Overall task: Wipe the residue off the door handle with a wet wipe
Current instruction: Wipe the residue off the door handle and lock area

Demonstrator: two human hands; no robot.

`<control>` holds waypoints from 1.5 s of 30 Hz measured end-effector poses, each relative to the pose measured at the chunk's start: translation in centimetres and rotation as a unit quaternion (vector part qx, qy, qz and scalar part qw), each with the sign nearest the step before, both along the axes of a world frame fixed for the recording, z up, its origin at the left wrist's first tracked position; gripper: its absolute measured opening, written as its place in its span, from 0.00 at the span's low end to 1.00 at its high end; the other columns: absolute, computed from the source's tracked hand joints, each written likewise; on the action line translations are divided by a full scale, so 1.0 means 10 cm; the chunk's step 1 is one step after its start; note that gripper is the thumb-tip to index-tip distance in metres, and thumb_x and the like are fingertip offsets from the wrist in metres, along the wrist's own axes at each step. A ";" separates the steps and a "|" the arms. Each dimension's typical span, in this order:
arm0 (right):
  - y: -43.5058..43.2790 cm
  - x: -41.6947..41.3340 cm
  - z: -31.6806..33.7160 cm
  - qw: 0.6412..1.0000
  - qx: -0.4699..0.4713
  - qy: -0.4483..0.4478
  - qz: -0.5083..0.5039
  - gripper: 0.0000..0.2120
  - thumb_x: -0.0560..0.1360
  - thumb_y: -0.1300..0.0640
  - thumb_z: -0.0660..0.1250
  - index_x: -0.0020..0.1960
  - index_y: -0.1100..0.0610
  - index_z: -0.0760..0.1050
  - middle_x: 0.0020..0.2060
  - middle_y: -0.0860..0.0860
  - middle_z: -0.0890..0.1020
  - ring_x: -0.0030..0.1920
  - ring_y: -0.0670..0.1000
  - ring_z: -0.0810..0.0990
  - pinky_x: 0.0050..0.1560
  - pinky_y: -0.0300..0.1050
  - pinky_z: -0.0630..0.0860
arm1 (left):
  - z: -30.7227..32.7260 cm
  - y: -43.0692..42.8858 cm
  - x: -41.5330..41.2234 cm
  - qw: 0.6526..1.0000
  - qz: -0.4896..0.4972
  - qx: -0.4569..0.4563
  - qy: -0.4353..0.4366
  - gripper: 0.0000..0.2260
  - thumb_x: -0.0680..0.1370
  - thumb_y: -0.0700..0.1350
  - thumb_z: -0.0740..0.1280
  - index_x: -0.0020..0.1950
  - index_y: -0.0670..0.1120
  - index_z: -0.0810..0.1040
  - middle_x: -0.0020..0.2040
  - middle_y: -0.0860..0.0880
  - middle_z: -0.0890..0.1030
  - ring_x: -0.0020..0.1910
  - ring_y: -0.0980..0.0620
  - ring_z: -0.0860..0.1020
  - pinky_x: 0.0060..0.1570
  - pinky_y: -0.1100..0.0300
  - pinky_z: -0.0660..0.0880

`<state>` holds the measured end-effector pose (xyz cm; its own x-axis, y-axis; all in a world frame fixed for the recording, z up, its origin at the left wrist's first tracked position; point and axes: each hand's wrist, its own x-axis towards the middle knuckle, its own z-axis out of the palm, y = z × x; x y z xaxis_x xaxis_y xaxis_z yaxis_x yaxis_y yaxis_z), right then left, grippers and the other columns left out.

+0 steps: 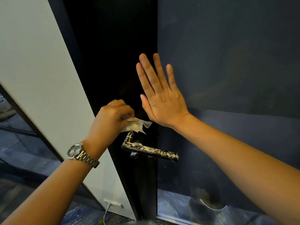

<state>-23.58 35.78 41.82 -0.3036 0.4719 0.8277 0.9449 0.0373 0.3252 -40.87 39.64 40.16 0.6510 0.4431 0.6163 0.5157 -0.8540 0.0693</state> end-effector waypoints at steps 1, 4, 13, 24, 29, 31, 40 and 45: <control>0.00 0.00 0.00 1.000 0.000 -0.005 -0.003 0.30 0.77 0.52 0.57 0.74 0.62 0.52 0.73 0.59 0.61 0.73 0.61 0.55 0.73 0.57 0.48 | 0.00 -0.02 0.04 1.000 -0.003 0.004 0.002 0.05 0.66 0.41 0.74 0.38 0.41 0.81 0.37 0.43 0.80 0.38 0.45 0.78 0.34 0.54 0.78; 0.01 0.01 0.01 1.000 0.001 -0.013 -0.009 0.29 0.78 0.50 0.56 0.74 0.61 0.52 0.73 0.59 0.61 0.73 0.62 0.55 0.73 0.56 0.47 | 0.02 -0.10 0.13 1.000 0.000 0.010 0.024 0.08 0.68 0.47 0.69 0.36 0.43 0.82 0.35 0.44 0.80 0.36 0.44 0.76 0.29 0.53 0.75; 0.00 0.00 0.01 0.999 0.017 -0.033 -0.031 0.29 0.78 0.50 0.55 0.74 0.61 0.54 0.73 0.59 0.62 0.73 0.63 0.59 0.72 0.58 0.51 | 0.02 -0.16 0.14 0.999 0.043 0.010 -0.009 0.05 0.65 0.34 0.74 0.35 0.41 0.79 0.37 0.43 0.75 0.35 0.50 0.72 0.30 0.58 0.73; 0.01 -0.01 0.01 0.998 0.023 -0.037 -0.035 0.29 0.77 0.50 0.56 0.74 0.62 0.54 0.72 0.59 0.64 0.72 0.64 0.60 0.72 0.59 0.53 | -0.01 -0.13 0.15 1.000 0.006 -0.019 -0.003 0.06 0.66 0.31 0.70 0.37 0.40 0.82 0.36 0.43 0.82 0.38 0.47 0.81 0.38 0.58 0.78; 0.00 -0.02 0.02 0.999 0.023 -0.028 -0.025 0.29 0.76 0.51 0.56 0.74 0.62 0.57 0.72 0.59 0.64 0.72 0.64 0.60 0.72 0.58 0.52 | -0.14 -0.22 0.15 0.995 0.028 -0.065 -0.063 0.05 0.69 0.34 0.70 0.42 0.42 0.83 0.40 0.46 0.82 0.40 0.55 0.78 0.39 0.73 0.71; -0.01 -0.02 0.03 0.999 0.020 -0.024 -0.019 0.29 0.76 0.52 0.57 0.73 0.62 0.58 0.72 0.60 0.64 0.72 0.64 0.60 0.72 0.58 0.52 | -0.17 -0.17 0.01 0.983 0.073 -0.107 -0.129 0.04 0.71 0.37 0.70 0.44 0.43 0.83 0.39 0.47 0.82 0.37 0.54 0.78 0.39 0.75 0.68; -0.02 -0.03 0.03 0.999 0.023 -0.028 -0.028 0.29 0.76 0.52 0.57 0.73 0.62 0.59 0.71 0.60 0.65 0.72 0.65 0.61 0.71 0.59 0.54 | -0.14 -0.20 0.01 0.980 0.103 -0.151 -0.080 0.07 0.73 0.39 0.68 0.48 0.47 0.83 0.40 0.51 0.81 0.35 0.59 0.77 0.38 0.73 0.70; -0.01 -0.02 0.02 0.998 0.025 -0.035 -0.038 0.28 0.76 0.52 0.57 0.73 0.62 0.59 0.72 0.60 0.65 0.72 0.64 0.61 0.71 0.59 0.54 | -0.15 -0.27 0.06 0.980 0.109 -0.141 -0.084 0.08 0.72 0.37 0.68 0.47 0.47 0.84 0.42 0.49 0.83 0.37 0.58 0.75 0.38 0.76 0.65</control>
<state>-23.78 35.68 42.03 -0.3254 0.4540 0.8295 0.9195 -0.0527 0.3896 -40.27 36.97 38.62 0.4207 0.7289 0.5401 0.6453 -0.6589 0.3865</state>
